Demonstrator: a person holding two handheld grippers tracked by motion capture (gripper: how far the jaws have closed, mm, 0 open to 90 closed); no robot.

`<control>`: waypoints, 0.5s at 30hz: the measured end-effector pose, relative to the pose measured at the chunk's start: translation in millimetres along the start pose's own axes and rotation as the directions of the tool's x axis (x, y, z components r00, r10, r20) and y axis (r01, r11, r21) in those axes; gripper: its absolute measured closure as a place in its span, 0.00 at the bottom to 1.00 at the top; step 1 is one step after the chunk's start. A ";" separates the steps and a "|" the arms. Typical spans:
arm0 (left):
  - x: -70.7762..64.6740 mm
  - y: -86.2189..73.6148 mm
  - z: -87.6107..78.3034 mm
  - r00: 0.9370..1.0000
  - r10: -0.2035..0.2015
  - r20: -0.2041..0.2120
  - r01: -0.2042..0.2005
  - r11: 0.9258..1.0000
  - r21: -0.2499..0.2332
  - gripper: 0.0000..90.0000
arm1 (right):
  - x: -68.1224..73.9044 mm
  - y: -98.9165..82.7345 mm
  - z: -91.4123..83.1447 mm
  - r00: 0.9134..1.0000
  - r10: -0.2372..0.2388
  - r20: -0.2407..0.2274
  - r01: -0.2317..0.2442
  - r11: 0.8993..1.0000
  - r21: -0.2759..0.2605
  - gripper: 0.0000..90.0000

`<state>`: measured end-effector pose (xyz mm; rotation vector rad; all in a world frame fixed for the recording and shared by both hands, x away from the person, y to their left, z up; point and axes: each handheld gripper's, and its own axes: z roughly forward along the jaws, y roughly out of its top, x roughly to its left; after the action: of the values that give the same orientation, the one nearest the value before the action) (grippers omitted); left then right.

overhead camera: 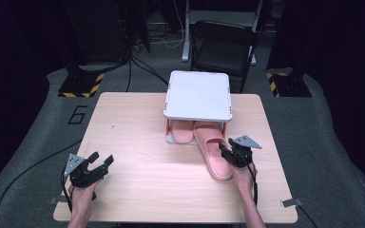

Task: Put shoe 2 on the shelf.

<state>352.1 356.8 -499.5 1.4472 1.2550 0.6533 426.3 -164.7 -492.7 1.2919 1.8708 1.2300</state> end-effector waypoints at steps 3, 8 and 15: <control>-1.6 -0.4 1.3 1.000 0.002 0.000 -0.002 1.000 -0.006 0.32 | -2.5 -9.6 -18.1 0.997 -0.063 -0.046 0.063 0.998 -0.010 0.45; -4.3 -0.9 2.9 1.000 0.008 0.003 -0.008 1.000 0.003 0.32 | -3.3 -31.8 -46.4 0.981 -0.145 -0.128 0.142 0.989 -0.030 0.33; -5.1 -1.2 4.1 1.000 0.011 0.006 -0.011 1.000 -0.003 0.32 | -1.9 -58.8 -71.5 0.962 -0.172 -0.214 0.174 0.985 -0.007 0.25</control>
<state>353.8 350.4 -500.6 1.4536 1.2414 0.6573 343.6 -200.1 -515.0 1.0090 2.0959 1.3084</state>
